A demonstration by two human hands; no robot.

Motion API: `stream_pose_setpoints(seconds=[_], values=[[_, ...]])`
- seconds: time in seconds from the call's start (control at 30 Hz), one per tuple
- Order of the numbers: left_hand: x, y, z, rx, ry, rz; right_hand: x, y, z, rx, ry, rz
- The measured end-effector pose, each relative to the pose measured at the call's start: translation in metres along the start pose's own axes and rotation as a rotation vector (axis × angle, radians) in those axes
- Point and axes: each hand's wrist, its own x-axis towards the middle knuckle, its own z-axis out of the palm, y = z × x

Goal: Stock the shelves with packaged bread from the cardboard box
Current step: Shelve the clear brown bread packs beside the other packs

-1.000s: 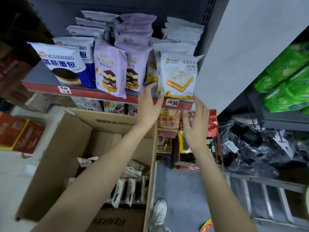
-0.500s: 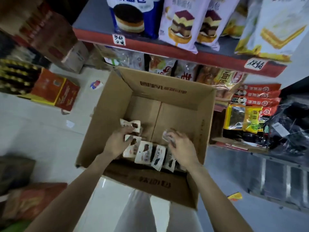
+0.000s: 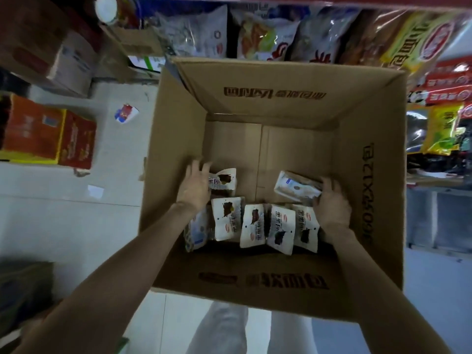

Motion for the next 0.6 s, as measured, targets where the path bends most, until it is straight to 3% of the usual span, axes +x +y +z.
stream_pose_setpoints(seconds=[0.13, 0.3, 0.47, 0.53, 0.6], values=[[0.023, -0.01, 0.014, 0.174, -0.083, -0.035, 0.015, 0.003, 0.012, 0.014, -0.022, 0.057], [0.036, -0.013, 0.015, 0.252, -0.123, -0.02, 0.023, 0.0, 0.014, 0.063, 0.039, -0.006], [0.012, -0.007, 0.015, 0.272, 0.05, 0.002, 0.017, -0.015, 0.016, 0.106, -0.031, -0.1], [-0.011, -0.006, 0.021, 0.317, 0.048, -0.011, 0.014, -0.024, 0.021, 0.106, -0.032, -0.147], [-0.034, -0.004, 0.026, 0.418, -0.066, -0.038, 0.012, -0.032, 0.025, 0.129, -0.025, -0.163]])
